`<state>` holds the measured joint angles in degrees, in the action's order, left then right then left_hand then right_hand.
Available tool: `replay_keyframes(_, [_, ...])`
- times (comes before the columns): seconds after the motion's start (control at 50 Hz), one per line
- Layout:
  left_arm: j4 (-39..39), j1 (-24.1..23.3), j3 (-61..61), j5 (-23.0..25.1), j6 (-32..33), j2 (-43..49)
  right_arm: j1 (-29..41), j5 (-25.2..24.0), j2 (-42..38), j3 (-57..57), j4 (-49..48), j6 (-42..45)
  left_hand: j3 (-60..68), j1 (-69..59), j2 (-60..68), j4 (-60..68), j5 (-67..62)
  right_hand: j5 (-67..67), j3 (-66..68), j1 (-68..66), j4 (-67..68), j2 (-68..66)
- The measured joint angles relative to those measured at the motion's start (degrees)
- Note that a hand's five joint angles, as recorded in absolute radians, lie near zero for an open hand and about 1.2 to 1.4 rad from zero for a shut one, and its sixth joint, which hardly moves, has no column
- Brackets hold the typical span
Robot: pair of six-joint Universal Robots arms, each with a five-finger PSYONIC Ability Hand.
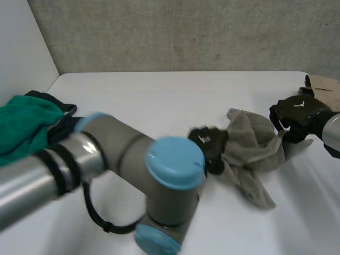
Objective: Fold the laundry.
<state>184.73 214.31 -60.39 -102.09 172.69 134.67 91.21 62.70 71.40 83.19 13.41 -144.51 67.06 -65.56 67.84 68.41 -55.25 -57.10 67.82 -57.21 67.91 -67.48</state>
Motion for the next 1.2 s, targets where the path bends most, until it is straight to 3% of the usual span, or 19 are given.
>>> replay_keyframes(0.14, [-2.22,8.22,-11.7,0.2,7.08,-20.94,0.45,0.02,2.71,-3.77,6.58,1.23,0.77,0.0,0.01,0.22,0.0,0.0,0.0,0.0,0.23,0.0])
replay_keyframes(0.22, [-2.61,11.74,-15.73,2.25,13.69,-25.83,1.11,-0.02,2.96,-4.49,11.12,3.63,1.14,0.0,0.41,0.24,0.0,0.0,0.0,0.0,0.23,0.0])
replay_keyframes(0.32, [-2.6,13.98,-17.18,5.58,21.58,-24.09,3.73,0.66,-0.66,-5.97,13.34,6.47,1.17,0.0,0.66,0.25,0.0,-0.05,0.0,-0.24,0.23,0.0])
replay_keyframes(0.46, [-1.26,15.52,-11.41,7.81,27.86,-13.64,8.85,4.74,-9.24,-11.91,9.28,5.02,1.18,0.0,0.7,0.26,-0.6,-0.09,0.0,-0.44,0.23,0.0])
replay_keyframes(0.58, [7.1,18.24,2.1,7.95,31.17,-4.42,12.98,12.43,-17.86,-23.4,-3.6,-0.71,1.26,0.0,0.78,0.28,-0.6,-0.2,0.01,-0.45,0.23,-0.05])
replay_keyframes(0.68, [18.54,19.28,9.02,7.95,33.25,-3.7,13.59,14.83,-18.73,-30.1,-13.52,-4.16,1.32,0.0,0.81,0.3,-0.6,-0.22,0.04,-0.39,0.22,-0.13])
replay_keyframes(0.74, [23.43,19.15,10.0,8.02,34.03,-4.57,13.67,15.24,-17.58,-31.79,-15.71,-5.98,1.32,0.0,0.81,0.3,-0.6,6.26,-7.58,5.9,-7.63,7.76])
replay_keyframes(0.76, [23.78,19.11,9.87,8.03,34.08,-4.74,13.67,15.23,-17.36,-31.78,-15.58,-6.17,1.32,0.0,0.81,0.3,-0.6,6.26,-7.58,5.9,-7.63,7.76])
replay_keyframes(0.78, [24.87,18.88,8.53,8.13,34.23,-5.82,13.64,15.16,-16.4,-31.33,-14.36,-6.81,1.32,0.0,0.81,0.3,-0.6,20.89,-22.93,19.14,-22.87,23.71])
replay_keyframes(0.88, [26.04,18.29,-0.85,8.97,34.27,-11.23,13.35,14.52,-13.51,-26.54,-5.5,-8.28,1.33,0.0,0.81,0.3,-0.6,40.61,-41.51,34.18,-41.54,41.61])
replay_keyframes(0.98, [26.62,18.19,-11.34,10.21,34.12,-15.96,11.02,13.1,-12.47,-19.85,2.79,-10.07,1.33,0.0,0.81,0.46,-0.6,47.59,-47.9,39.62,-48.56,46.75])
replay_keyframes(1.2, [26.19,18.39,-18.04,10.51,34.01,-20.93,5.29,9.35,-14.89,-15.58,3.9,-24.05,1.36,0.0,0.87,0.48,-0.6,48.57,-48.22,39.75,-49.07,46.78])
